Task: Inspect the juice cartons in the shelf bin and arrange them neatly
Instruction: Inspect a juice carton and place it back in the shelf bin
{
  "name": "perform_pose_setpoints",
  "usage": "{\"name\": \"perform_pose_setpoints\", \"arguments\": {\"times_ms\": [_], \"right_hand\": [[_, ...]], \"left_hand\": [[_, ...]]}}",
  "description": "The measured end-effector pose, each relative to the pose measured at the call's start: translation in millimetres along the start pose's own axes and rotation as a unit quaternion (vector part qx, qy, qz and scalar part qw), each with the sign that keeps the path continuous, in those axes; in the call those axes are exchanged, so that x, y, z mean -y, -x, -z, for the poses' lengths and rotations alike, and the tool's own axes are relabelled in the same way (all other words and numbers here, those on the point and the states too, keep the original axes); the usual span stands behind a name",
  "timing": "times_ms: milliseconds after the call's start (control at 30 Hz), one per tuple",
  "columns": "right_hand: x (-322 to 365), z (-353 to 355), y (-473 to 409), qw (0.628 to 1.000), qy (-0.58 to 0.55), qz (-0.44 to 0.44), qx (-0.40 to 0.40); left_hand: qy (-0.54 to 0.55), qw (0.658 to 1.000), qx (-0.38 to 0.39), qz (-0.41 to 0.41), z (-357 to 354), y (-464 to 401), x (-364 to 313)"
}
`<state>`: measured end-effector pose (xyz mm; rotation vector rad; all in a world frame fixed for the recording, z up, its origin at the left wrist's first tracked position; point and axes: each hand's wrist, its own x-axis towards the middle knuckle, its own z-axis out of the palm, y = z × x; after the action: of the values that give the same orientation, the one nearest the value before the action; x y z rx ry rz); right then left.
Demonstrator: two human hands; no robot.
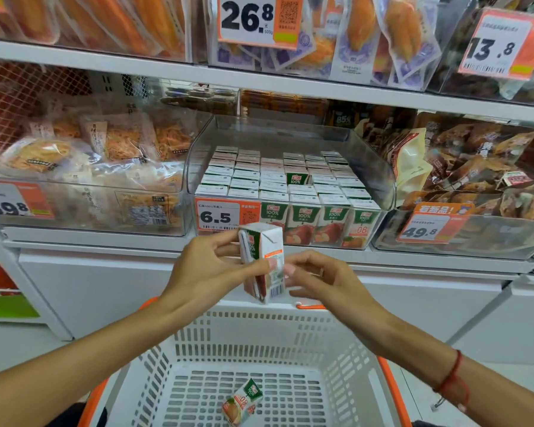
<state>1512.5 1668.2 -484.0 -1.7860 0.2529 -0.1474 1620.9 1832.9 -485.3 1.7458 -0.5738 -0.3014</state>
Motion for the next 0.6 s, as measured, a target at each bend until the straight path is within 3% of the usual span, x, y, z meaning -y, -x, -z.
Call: {"name": "perform_pose_setpoints", "arguments": {"times_ms": [133, 333, 467, 600], "right_hand": [[14.9, 6.7, 0.1, 0.998, -0.054, 0.037, 0.007], [12.1, 6.1, 7.9, 0.992, -0.032, 0.126, -0.010], [9.3, 6.7, 8.2, 0.987, -0.053, 0.154, 0.003], [6.2, 7.6, 7.0, 0.987, -0.051, 0.148, 0.020]], "left_hand": [[-0.062, 0.990, 0.025, -0.125, 3.4, 3.4, -1.4], [-0.138, 0.940, -0.050, -0.307, -5.2, 11.9, 3.6], [-0.143, 0.929, -0.067, -0.334, -8.0, 11.7, 5.4], [-0.152, 0.936, -0.052, -0.312, -7.4, 10.5, 7.4]]}}
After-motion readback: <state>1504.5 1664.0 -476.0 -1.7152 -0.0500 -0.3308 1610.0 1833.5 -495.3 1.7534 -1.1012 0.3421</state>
